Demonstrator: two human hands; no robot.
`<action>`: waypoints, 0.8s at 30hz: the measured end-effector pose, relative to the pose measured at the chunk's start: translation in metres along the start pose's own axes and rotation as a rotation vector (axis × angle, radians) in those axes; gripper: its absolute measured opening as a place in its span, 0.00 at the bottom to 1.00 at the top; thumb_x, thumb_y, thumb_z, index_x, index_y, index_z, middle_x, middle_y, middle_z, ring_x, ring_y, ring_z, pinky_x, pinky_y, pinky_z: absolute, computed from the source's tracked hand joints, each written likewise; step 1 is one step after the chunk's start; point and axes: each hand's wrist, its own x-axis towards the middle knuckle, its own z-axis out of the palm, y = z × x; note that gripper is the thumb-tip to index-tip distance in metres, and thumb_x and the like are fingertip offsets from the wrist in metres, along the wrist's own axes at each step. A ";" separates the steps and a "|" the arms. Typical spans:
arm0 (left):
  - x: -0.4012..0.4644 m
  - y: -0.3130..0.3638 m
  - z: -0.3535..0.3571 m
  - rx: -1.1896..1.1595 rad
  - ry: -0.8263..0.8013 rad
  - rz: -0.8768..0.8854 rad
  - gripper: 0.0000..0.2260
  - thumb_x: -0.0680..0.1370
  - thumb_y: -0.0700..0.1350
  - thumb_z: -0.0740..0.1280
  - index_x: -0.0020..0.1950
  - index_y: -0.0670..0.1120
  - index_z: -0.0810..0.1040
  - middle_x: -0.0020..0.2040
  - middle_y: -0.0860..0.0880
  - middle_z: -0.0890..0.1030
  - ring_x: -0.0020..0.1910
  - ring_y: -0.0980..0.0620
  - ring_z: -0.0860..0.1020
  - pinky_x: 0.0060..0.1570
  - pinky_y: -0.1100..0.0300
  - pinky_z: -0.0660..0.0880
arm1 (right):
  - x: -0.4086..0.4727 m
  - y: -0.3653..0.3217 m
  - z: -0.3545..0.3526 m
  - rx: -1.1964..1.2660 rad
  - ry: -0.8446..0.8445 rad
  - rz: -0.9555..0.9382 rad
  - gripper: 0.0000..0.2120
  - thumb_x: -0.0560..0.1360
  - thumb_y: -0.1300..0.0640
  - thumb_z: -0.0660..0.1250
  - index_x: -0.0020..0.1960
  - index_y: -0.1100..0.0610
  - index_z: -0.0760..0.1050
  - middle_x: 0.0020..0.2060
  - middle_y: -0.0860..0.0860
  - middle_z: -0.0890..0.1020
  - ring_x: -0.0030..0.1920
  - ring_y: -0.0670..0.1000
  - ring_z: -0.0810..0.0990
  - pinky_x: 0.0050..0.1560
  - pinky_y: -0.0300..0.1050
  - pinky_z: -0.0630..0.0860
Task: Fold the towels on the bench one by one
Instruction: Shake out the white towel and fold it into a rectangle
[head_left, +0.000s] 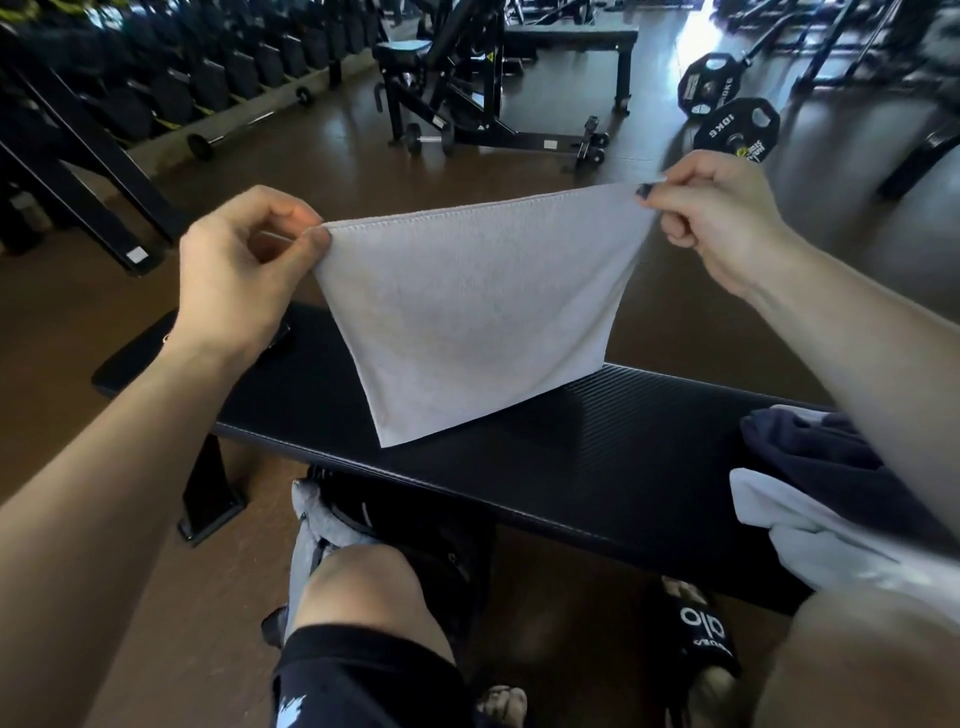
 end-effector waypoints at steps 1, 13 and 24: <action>0.001 0.001 0.002 0.007 -0.004 0.008 0.03 0.78 0.45 0.72 0.49 0.52 0.82 0.47 0.52 0.83 0.47 0.46 0.83 0.47 0.40 0.81 | -0.001 0.000 -0.002 -0.005 0.005 -0.004 0.12 0.71 0.68 0.72 0.38 0.56 0.72 0.32 0.58 0.74 0.24 0.48 0.69 0.25 0.39 0.62; 0.006 0.015 0.013 0.137 -0.079 0.094 0.03 0.79 0.43 0.72 0.49 0.45 0.83 0.47 0.49 0.84 0.48 0.53 0.83 0.53 0.60 0.80 | -0.001 -0.001 -0.026 -0.271 -0.082 -0.093 0.07 0.76 0.70 0.68 0.48 0.61 0.80 0.42 0.58 0.80 0.35 0.55 0.86 0.35 0.42 0.80; 0.029 0.003 0.027 0.342 -0.166 0.300 0.08 0.80 0.42 0.69 0.58 0.47 0.84 0.50 0.49 0.83 0.47 0.52 0.81 0.52 0.67 0.75 | 0.000 -0.003 -0.033 -0.611 -0.095 -0.099 0.09 0.79 0.68 0.64 0.53 0.62 0.82 0.41 0.56 0.83 0.41 0.54 0.88 0.52 0.53 0.83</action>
